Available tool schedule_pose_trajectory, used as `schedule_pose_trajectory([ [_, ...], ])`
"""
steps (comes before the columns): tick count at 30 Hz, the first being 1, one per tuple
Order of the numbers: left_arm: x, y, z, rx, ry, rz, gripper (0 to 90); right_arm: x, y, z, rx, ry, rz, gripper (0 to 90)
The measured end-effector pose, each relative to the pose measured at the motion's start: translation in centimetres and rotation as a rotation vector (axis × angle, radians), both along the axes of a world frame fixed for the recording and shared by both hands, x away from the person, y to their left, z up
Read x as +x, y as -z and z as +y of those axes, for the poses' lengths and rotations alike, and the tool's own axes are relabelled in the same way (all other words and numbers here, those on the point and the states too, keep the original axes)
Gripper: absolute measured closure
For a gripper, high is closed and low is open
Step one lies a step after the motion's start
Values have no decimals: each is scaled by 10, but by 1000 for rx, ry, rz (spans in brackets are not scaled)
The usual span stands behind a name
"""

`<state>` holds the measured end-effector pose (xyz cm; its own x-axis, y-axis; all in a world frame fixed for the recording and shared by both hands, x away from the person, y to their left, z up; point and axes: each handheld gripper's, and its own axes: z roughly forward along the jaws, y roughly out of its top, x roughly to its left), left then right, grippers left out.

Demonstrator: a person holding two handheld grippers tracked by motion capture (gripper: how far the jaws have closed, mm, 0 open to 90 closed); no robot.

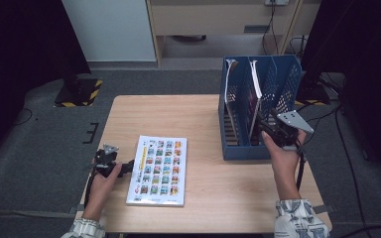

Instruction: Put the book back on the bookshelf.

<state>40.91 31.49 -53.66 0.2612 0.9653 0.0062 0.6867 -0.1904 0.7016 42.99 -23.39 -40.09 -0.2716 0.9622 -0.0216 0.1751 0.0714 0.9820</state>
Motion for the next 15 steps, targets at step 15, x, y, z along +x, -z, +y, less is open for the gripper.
schedule_pose_trajectory([
  [15,0,0,0,1,2,2,17,-24,2,1,-7,-36,16,324],
])
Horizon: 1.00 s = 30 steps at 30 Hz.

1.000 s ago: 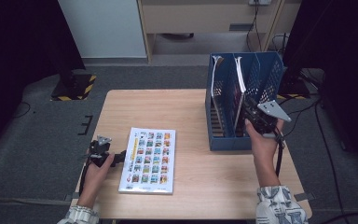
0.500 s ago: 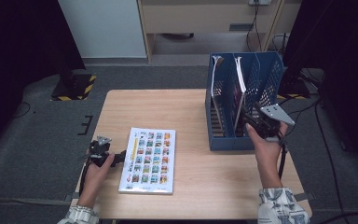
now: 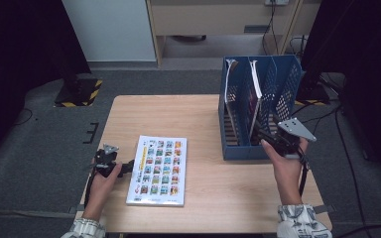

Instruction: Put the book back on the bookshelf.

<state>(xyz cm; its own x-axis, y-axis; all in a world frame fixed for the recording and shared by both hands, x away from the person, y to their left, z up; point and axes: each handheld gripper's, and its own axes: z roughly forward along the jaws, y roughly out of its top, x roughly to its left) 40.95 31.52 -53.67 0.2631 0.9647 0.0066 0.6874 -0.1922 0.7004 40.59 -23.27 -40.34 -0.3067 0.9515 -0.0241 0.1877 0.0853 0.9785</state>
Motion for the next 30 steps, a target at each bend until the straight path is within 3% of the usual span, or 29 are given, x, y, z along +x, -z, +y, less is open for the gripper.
schedule_pose_trajectory([
  [4,0,0,0,0,-1,0,17,-3,0,0,-4,-18,-11,368],
  [14,0,0,0,0,-2,-1,17,-9,6,2,-49,-43,-18,364],
  [19,0,0,0,-1,-2,0,17,-10,5,5,-40,-53,-17,304],
  [22,0,0,0,0,-2,0,17,-11,4,9,-21,-72,6,211],
  [30,0,0,0,-1,-2,0,17,-18,7,22,-21,-107,32,175],
])
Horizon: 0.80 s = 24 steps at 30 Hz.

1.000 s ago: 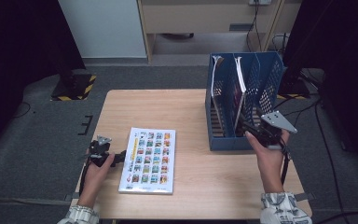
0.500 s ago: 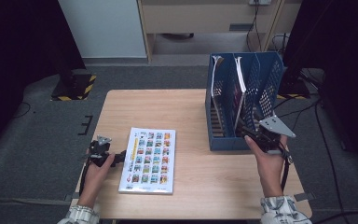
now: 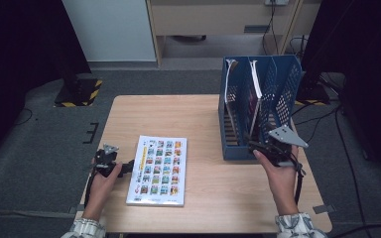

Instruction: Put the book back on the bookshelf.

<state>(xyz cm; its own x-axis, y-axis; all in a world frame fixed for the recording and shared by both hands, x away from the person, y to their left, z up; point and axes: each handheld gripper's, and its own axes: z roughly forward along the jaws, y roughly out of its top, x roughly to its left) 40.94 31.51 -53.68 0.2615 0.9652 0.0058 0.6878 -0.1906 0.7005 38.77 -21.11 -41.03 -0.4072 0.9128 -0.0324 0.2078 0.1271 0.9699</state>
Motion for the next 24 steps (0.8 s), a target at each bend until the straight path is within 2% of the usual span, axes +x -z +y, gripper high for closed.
schedule_pose_trajectory([
  [7,0,0,0,-3,0,1,17,-3,2,13,-18,-40,10,151],
  [12,0,0,0,-5,-2,1,17,-3,6,21,-25,-67,34,117],
  [14,0,0,0,-5,0,1,17,-2,10,30,-32,-101,54,94],
  [15,0,0,1,-5,4,1,17,-2,10,30,-32,-101,54,94],
  [18,-1,-1,3,-5,24,5,19,-3,14,42,-67,-151,53,83],
  [21,-1,-3,4,-18,17,6,37,-3,19,50,-90,-182,63,72],
  [23,-1,-5,5,-25,7,-6,53,-3,24,57,-108,-201,61,70],
  [24,-2,-10,7,-37,1,-28,57,-5,28,66,-130,-215,63,71],
])
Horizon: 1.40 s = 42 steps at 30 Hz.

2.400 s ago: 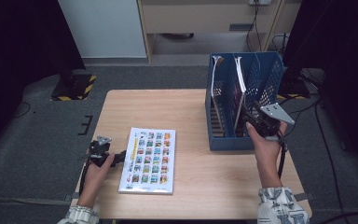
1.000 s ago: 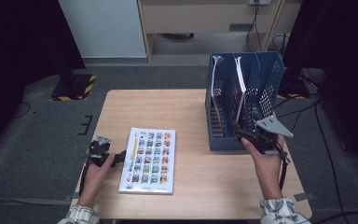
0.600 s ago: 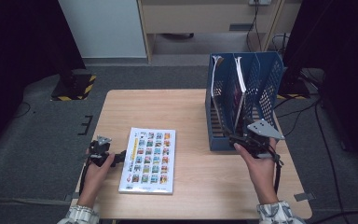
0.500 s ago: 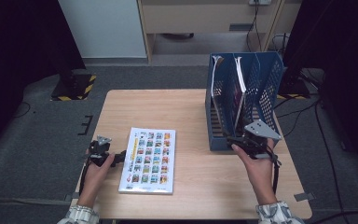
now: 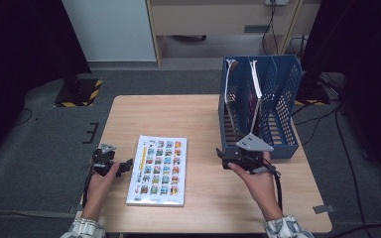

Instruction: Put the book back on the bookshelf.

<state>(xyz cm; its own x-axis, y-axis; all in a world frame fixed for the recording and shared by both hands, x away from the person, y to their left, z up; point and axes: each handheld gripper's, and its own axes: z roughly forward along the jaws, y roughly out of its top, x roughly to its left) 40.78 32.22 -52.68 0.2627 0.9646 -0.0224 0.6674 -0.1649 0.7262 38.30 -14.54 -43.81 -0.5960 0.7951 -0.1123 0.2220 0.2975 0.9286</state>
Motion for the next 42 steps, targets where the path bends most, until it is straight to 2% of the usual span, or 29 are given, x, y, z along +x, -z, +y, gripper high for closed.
schedule_pose_trajectory([
  [1,0,0,0,0,0,0,59,0,0,0,0,0,0,71],
  [2,-1,-3,0,-18,-1,-16,61,-1,3,7,-17,-15,3,70],
  [5,-1,-6,-1,-22,9,-16,64,-3,8,16,-36,-32,9,69],
  [8,-3,-10,-6,-52,34,-33,66,-3,14,26,-59,-56,18,71],
  [12,-5,-15,-14,-58,75,-42,71,-5,22,39,-87,-86,31,71],
  [18,-7,-20,-22,-70,112,-35,85,-4,29,50,-97,-92,40,68],
  [20,-7,-21,-29,-85,134,-21,90,-4,32,57,-115,-104,34,64],
  [28,-4,-19,-45,-77,152,-1,99,-5,40,77,-167,-143,32,96],
  [30,-3,-17,-49,-64,162,3,99,-5,43,83,-178,-156,54,104],
  [33,-1,-14,-51,-48,165,17,99,-4,45,92,-191,-177,55,119],
  [34,0,-12,-53,-40,171,21,100,-2,48,100,-181,-188,66,121],
  [36,0,-11,-55,-37,175,25,99,-1,49,103,-181,-192,71,121],
  [37,1,-10,-57,-33,179,30,99,2,52,110,-174,-201,93,125],
  [39,1,-9,-58,-43,180,36,100,4,54,112,-174,-203,103,125],
  [40,2,-9,-59,-64,176,43,101,9,58,115,-141,-205,158,122],
  [42,2,-9,-60,-60,176,39,107,15,63,118,-107,-212,203,112],
])
